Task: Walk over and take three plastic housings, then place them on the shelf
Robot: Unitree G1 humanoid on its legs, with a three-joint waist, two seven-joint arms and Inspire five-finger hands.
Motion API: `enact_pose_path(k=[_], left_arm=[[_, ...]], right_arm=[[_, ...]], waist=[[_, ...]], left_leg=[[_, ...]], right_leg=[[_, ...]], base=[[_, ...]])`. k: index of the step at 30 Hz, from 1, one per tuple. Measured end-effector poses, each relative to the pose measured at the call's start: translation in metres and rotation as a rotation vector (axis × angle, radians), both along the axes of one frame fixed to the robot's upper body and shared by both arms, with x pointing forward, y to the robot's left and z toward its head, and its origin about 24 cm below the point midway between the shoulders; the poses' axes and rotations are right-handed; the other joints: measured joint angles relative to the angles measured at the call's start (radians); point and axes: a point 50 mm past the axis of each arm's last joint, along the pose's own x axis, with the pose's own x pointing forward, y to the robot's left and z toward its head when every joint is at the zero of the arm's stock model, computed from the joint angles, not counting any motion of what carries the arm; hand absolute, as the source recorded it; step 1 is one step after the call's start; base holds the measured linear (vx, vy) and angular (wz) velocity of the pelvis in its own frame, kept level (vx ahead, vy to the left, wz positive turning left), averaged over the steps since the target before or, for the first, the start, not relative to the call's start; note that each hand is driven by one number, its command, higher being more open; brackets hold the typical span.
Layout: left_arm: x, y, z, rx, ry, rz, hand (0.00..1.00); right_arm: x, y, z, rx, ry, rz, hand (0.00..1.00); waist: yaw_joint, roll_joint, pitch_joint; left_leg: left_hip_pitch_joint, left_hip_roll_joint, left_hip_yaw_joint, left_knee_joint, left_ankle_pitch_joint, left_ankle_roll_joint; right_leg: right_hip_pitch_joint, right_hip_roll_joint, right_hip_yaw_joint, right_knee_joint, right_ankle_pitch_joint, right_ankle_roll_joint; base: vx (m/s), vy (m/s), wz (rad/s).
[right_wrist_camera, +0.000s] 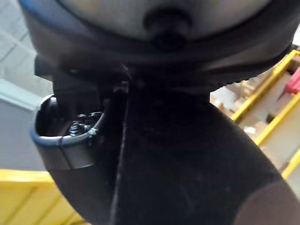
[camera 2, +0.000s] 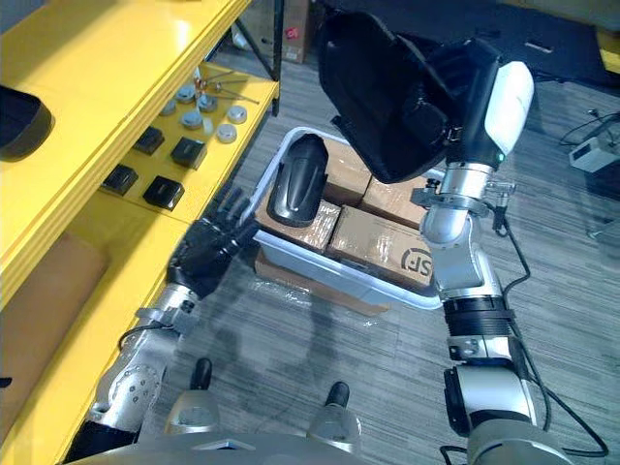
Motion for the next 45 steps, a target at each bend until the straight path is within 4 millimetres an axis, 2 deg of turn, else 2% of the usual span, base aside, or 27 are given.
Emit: enact_pose_path(k=[2, 5, 8, 11, 13, 16, 21, 26, 34, 38, 45], left_arm=[[0.005, -0.010, -0.019, -0.076, 0.137, -0.021, 1.00], [0.012, -0.009, -0.039, -0.142, 0.279, 0.005, 1.00], [0.018, -0.005, -0.042, -0.196, 0.335, 0.026, 1.00], [0.023, -0.003, -0.041, -0.270, 0.366, 0.032, 1.00], [0.028, -0.004, -0.036, -0.382, 0.376, 0.027, 1.00], [0.033, -0.006, -0.027, -0.506, 0.354, 0.003, 1.00], [0.046, -0.006, 0.005, -0.899, 0.191, -0.046, 1.00], [0.047, -0.001, 0.030, -1.027, 0.031, -0.053, 1.00], [0.042, -0.005, 0.043, -1.035, -0.015, -0.100, 1.00], [0.038, -0.016, 0.043, -0.812, -0.055, -0.179, 1.00], [0.035, -0.021, 0.047, -0.588, -0.144, -0.220, 1.00]], right_arm=[[-0.004, 0.010, 0.004, -0.023, -0.038, 0.043, 0.00], [-0.014, 0.024, 0.007, -0.040, -0.093, 0.128, 0.00], [-0.025, 0.035, 0.006, -0.053, -0.132, 0.204, 0.00], [-0.030, 0.052, -0.005, -0.055, -0.105, 0.301, 0.00], [-0.031, 0.065, -0.013, -0.076, -0.067, 0.378, 0.00], [-0.034, 0.070, -0.024, -0.091, -0.022, 0.422, 0.00], [-0.039, 0.084, -0.045, -0.079, 0.056, 0.485, 0.00], [-0.040, 0.091, -0.049, -0.038, 0.061, 0.512, 0.00], [-0.042, 0.104, -0.052, 0.044, 0.048, 0.559, 0.00], [-0.042, 0.105, -0.054, 0.069, 0.065, 0.585, 0.00], [-0.045, 0.093, -0.063, 0.090, 0.104, 0.557, 0.00]], waist=[[-0.018, 0.001, -0.036], [-0.048, -0.002, -0.077], [-0.056, -0.004, -0.092], [-0.074, -0.003, -0.120], [-0.076, -0.004, -0.133], [-0.077, -0.004, -0.138], [-0.081, 0.003, -0.150], [-0.080, 0.006, -0.157], [-0.078, -0.003, -0.170], [-0.076, -0.002, -0.176], [-0.080, 0.008, -0.185]], left_leg=[[0.009, 0.000, 0.012, -0.003, 0.000, 0.000], [0.026, 0.000, 0.027, -0.010, 0.001, 0.001], [0.044, 0.001, 0.045, -0.011, 0.001, 0.001], [0.049, 0.001, 0.055, -0.010, 0.001, 0.001], [0.053, -0.002, 0.071, -0.010, 0.001, 0.001], [0.057, -0.003, 0.071, -0.010, 0.001, 0.001], [0.058, -0.004, 0.071, -0.010, 0.002, 0.002], [0.073, -0.005, 0.067, -0.010, 0.001, 0.002], [0.075, -0.005, 0.055, -0.005, -0.003, 0.003], [0.075, -0.005, 0.054, -0.004, -0.004, 0.003], [0.074, -0.005, 0.058, -0.005, -0.006, 0.002]], right_leg=[[0.007, 0.001, 0.003, -0.011, 0.002, 0.002], [0.009, 0.001, 0.016, -0.011, 0.002, 0.002], [0.014, 0.001, 0.028, -0.011, 0.003, 0.002], [0.013, 0.002, 0.036, -0.014, 0.007, 0.001], [0.017, 0.003, 0.045, -0.041, 0.024, 0.002], [0.026, 0.003, 0.044, -0.051, 0.030, 0.002], [0.029, 0.003, 0.044, -0.058, 0.039, 0.000], [0.049, 0.003, 0.039, -0.060, 0.039, 0.000], [0.074, 0.005, 0.019, -0.077, 0.042, 0.001], [0.075, 0.005, 0.018, -0.078, 0.042, 0.001], [0.076, 0.007, 0.019, -0.094, 0.047, 0.000]], base=[[-0.02, -0.004, -0.13], [-0.01, 0.003, -0.12], [-0.04, 0.006, -0.17], [-0.05, 0.008, -0.11], [-0.05, 0.016, -0.19], [-0.01, 0.005, -0.02], [0.00, 0.000, 0.00], [0.00, 0.008, 0.02], [-0.02, 0.012, 0.03], [0.00, 0.003, 0.01], [0.00, 0.005, -0.01]])
